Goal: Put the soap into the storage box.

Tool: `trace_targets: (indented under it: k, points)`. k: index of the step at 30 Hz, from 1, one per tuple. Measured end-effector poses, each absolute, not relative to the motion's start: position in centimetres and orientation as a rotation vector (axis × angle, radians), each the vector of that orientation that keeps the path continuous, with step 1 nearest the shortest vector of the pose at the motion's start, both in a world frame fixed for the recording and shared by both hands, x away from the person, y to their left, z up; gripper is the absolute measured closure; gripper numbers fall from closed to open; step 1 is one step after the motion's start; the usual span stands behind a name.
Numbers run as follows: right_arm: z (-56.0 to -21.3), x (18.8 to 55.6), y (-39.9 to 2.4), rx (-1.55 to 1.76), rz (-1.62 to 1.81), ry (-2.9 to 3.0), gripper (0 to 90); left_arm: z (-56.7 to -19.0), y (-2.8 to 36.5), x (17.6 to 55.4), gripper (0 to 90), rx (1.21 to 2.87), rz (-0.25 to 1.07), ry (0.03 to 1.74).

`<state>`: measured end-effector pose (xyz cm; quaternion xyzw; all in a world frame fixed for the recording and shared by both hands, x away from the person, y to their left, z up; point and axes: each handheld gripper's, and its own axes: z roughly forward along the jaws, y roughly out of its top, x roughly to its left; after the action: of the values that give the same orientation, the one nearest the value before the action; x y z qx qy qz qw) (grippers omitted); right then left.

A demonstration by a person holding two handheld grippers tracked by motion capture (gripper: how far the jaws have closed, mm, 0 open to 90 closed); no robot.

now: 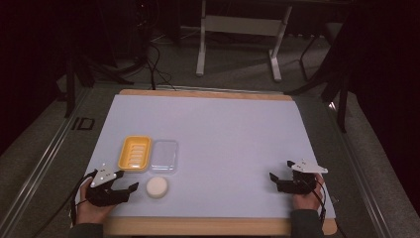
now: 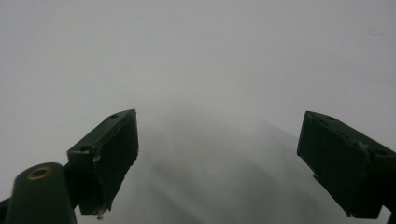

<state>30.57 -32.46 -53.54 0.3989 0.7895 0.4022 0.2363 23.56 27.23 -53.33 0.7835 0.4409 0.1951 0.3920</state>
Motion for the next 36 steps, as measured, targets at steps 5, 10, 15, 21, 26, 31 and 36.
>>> trace_targets:
  k: [5,10,15,21,26,31,36]
  points:
    - [-53.5,30.3,-32.4,1.085,1.098,2.144,13.9,-53.3,27.4,23.7,26.4,1.975,0.450,1.124]
    - [-53.5,30.4,-32.4,1.083,1.104,2.154,14.5,-53.2,27.3,23.6,26.4,1.981,0.449,1.121]
    - [-53.6,30.5,-32.3,1.092,1.078,2.152,14.8,-53.0,27.4,23.6,26.4,1.972,0.454,1.127]
    - [-53.6,30.5,-32.3,1.087,1.077,2.159,14.8,-52.5,27.1,23.4,26.4,1.994,0.436,1.120]
    - [-53.6,30.5,-32.1,1.084,1.062,2.171,14.8,-52.0,26.9,23.3,26.4,2.008,0.436,1.094]
    - [-53.6,30.5,-32.1,1.079,1.059,2.173,19.1,-51.2,27.1,23.3,28.1,1.991,0.421,1.070]
    - [-53.6,30.6,-32.1,1.078,1.065,2.179,19.1,-50.8,27.0,23.4,27.7,2.038,0.406,1.050]
